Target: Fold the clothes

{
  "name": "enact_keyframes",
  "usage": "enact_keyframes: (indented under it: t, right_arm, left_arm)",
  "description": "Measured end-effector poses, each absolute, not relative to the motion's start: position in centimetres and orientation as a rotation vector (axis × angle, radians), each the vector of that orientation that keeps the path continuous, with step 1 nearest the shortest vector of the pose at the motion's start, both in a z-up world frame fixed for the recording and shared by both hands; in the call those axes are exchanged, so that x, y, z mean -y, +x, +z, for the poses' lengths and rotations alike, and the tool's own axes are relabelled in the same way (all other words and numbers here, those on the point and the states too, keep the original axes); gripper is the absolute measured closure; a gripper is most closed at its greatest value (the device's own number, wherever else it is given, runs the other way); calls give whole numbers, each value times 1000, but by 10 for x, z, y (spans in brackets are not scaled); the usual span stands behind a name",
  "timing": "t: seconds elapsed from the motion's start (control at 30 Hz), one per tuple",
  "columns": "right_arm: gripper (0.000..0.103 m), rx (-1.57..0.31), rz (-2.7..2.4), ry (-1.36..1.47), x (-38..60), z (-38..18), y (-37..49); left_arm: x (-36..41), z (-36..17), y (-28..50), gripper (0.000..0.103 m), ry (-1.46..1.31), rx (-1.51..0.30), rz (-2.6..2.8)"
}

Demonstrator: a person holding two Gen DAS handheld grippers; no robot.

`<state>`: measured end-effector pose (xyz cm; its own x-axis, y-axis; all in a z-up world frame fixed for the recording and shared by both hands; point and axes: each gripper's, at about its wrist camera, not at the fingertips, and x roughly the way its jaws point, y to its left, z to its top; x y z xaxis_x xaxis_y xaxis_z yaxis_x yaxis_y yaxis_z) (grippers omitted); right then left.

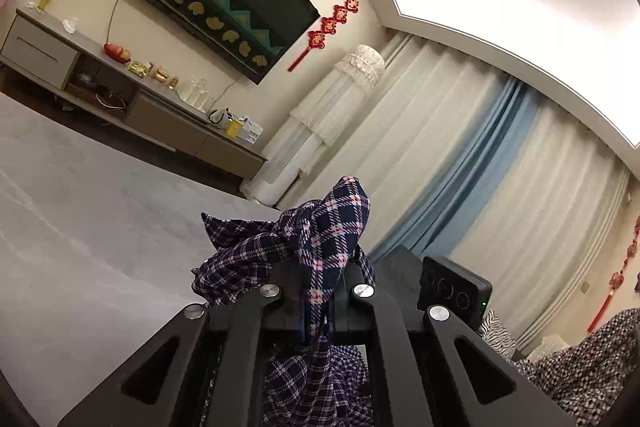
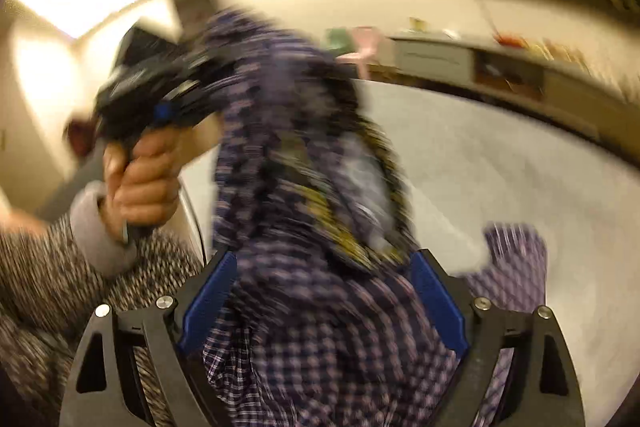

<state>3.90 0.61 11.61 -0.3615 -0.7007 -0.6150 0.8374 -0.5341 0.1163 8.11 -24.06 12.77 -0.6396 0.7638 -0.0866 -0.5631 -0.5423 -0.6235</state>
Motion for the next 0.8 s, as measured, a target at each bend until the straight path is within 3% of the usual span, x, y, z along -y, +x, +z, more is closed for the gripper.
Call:
enact_keyframes:
  t: [0.03,0.07,0.1,0.13,0.33,0.43,0.47,0.53,0.63,0.73,0.77,0.8]
  right_arm:
    - [13,-314,-2033,730,3,120,40]
    - [26,-304,-2046,728,3,125,36]
    - [72,-259,-2049,750,-2,131,28]
    - [96,-214,-2050,771,-7,137,21]
    - [98,-135,-2240,620,-55,215,19]
    - [98,-223,-2310,446,-68,281,55]
    - [98,-256,-2331,386,-71,304,68]
    - [98,-349,-2361,324,-66,339,91]
    - [98,-504,-2410,314,-67,377,101]
    - [98,-615,-2425,318,-67,392,110]
    - [98,-640,-2424,321,-67,393,111]
    - [98,-648,-2423,330,-70,391,110]
  left_arm:
    - [241,129,83,99,-445,710,2187]
    - [242,130,84,99,-439,698,2183]
    - [242,131,85,99,-436,695,2182]
    - [244,131,85,99,-436,695,2183]
    - [224,144,85,95,-413,612,2144]
    - [201,165,88,91,-375,556,2133]
    - [195,171,90,83,-366,551,2153]
    - [182,186,96,50,-354,565,2212]
    - [164,199,108,33,-338,627,2236]
    - [134,204,118,30,-365,543,2259]
    - [126,204,120,34,-373,501,2276]
    - [119,204,121,45,-387,455,2306]
